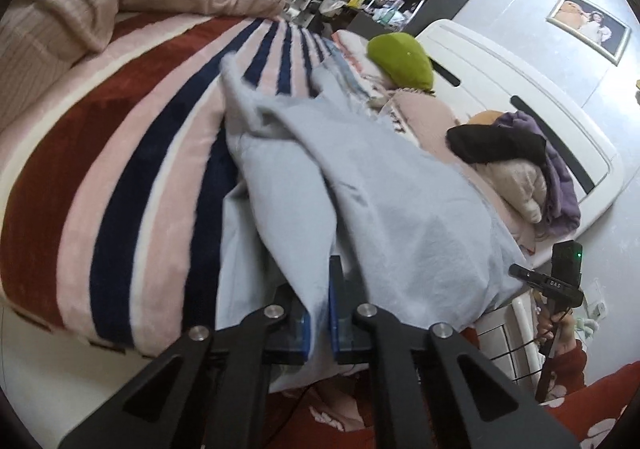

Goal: Fold large clothes

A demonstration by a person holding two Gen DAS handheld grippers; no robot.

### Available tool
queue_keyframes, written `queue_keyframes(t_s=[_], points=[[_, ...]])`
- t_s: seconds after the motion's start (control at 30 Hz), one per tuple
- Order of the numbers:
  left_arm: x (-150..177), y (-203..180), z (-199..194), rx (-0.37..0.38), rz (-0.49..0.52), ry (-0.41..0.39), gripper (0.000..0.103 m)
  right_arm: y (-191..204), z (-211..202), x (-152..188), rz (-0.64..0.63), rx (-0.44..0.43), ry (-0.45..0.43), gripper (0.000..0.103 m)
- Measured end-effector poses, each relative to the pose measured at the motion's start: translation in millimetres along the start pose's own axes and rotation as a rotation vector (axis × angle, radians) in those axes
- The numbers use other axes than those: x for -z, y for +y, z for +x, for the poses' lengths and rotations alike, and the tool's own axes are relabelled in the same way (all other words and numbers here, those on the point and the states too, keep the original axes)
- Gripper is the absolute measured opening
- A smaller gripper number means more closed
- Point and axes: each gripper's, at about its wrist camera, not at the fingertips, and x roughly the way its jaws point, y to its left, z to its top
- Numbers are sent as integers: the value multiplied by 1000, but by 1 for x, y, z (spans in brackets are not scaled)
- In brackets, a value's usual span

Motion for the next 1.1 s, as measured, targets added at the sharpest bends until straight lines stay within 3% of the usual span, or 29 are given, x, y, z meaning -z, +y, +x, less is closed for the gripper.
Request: queue_keyframes(t_s=[0.2,0.23,0.3,0.33,0.37,0.4,0.47,0.57,0.63,0.7,0.83,0.93,1.1], points=[[10,8,15,-79,5,39,9,-22,15,19,93,21,37,4],[10,7,16,-89,7,42,14,-21,16,21,92,22,36,4],[7,7,13,-113,11,46,36,-19,15,21,88,21,36,5],[5,5,9,-131,15,31,53,-18,14,20,83,26,42,7],[2,4,4,-140,20,17,59,-17,12,20,83,37,45,10],[-1,3,-2,-144,24,-1,59,-16,10,19,84,59,48,12],[-9,1,-16,-153,21,-37,61,-12,2,15,79,101,38,27],[-24,-15,-39,-176,56,-103,62,-5,-21,1,40,156,-28,41],[-36,-28,-46,-159,86,-138,62,4,-35,-12,-6,187,-74,43],[-52,-45,-45,-114,105,-160,66,15,-44,-30,-44,162,-113,43],[-85,-86,-15,-32,164,-161,69,44,-36,-71,-96,80,-182,43],[-104,-120,38,21,203,-81,69,73,-5,-98,-141,60,-206,43],[-114,-121,139,-86,140,71,69,95,82,-115,-123,22,-74,43]])
